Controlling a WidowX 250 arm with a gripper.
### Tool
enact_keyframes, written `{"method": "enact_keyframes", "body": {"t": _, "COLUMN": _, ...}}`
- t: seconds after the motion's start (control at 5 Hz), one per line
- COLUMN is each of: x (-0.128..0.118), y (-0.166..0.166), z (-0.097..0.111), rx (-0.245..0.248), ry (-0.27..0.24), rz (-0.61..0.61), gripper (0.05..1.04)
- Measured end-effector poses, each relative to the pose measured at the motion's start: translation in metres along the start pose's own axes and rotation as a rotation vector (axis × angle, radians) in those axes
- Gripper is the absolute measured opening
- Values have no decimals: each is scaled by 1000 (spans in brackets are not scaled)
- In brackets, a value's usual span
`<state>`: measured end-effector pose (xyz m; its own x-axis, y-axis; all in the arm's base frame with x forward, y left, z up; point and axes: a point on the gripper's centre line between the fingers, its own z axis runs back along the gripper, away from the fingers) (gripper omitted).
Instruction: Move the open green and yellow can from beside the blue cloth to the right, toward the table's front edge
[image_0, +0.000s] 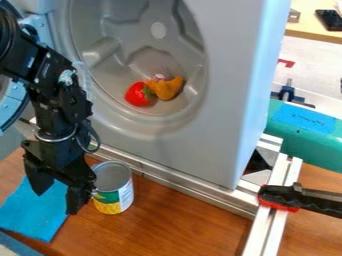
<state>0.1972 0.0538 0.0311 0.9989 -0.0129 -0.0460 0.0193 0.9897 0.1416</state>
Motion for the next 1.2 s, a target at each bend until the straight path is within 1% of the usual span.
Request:
{"method": "enact_keyframes", "body": {"t": 0.2, "x": -4, "y": -3, "z": -5, "rx": -11, "ry": 19, "rz": -5, "gripper": 1000}}
{"method": "enact_keyframes", "body": {"t": 0.4, "x": 21, "y": 1, "z": 6, "rx": -87, "ry": -91, "rz": -21, "gripper": 1000}}
{"method": "enact_keyframes", "body": {"t": 0.6, "x": 46, "y": 7, "z": 18, "rx": -86, "ry": -170, "rz": -18, "gripper": 1000}}
{"method": "enact_keyframes", "body": {"t": 0.8, "x": 60, "y": 17, "z": 14, "rx": -91, "ry": -178, "rz": 9, "gripper": 1000}}
{"method": "enact_keyframes", "body": {"t": 1.0, "x": 74, "y": 26, "z": 0, "rx": -78, "ry": -159, "rz": 35, "gripper": 1000}}
{"method": "enact_keyframes", "body": {"t": 1.2, "x": 82, "y": 30, "z": -9, "rx": -58, "ry": -146, "rz": 49, "gripper": 1000}}
